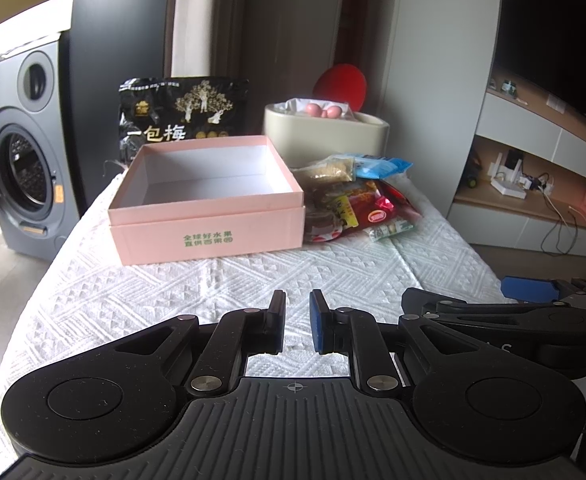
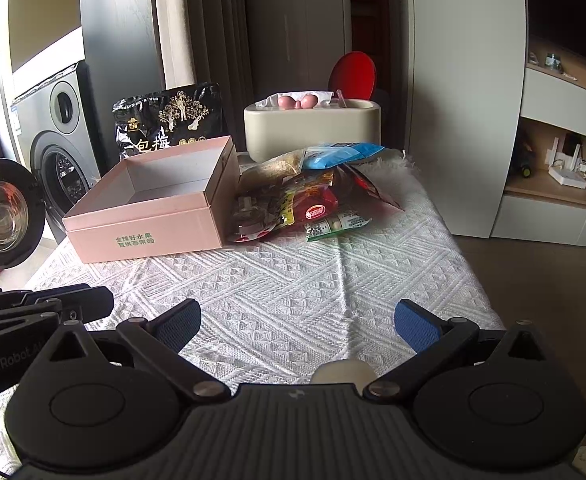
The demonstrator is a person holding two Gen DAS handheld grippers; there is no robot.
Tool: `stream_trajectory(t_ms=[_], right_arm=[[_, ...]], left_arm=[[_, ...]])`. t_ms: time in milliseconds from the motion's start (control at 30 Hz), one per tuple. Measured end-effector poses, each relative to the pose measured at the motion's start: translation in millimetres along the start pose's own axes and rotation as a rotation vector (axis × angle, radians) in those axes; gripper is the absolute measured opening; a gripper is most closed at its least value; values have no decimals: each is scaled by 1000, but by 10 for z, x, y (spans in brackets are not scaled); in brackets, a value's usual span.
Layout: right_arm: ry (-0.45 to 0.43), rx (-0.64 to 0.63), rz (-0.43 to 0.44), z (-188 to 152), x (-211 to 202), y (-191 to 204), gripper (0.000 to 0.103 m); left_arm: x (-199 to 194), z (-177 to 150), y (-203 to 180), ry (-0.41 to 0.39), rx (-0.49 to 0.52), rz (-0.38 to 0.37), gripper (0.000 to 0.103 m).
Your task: Organize snacks
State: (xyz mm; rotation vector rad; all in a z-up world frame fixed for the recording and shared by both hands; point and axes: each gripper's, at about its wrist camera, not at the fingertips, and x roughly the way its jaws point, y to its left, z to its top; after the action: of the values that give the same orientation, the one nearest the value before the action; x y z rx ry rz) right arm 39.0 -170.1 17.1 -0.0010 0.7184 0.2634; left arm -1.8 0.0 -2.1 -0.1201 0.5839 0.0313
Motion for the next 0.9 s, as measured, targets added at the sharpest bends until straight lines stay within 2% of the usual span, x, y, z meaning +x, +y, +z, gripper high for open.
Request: stream_trajectory(t_ms=[900], right_arm=[[3, -1, 1, -8, 7, -6, 103]], left_arm=[[25, -47, 21, 6, 1, 1, 17]])
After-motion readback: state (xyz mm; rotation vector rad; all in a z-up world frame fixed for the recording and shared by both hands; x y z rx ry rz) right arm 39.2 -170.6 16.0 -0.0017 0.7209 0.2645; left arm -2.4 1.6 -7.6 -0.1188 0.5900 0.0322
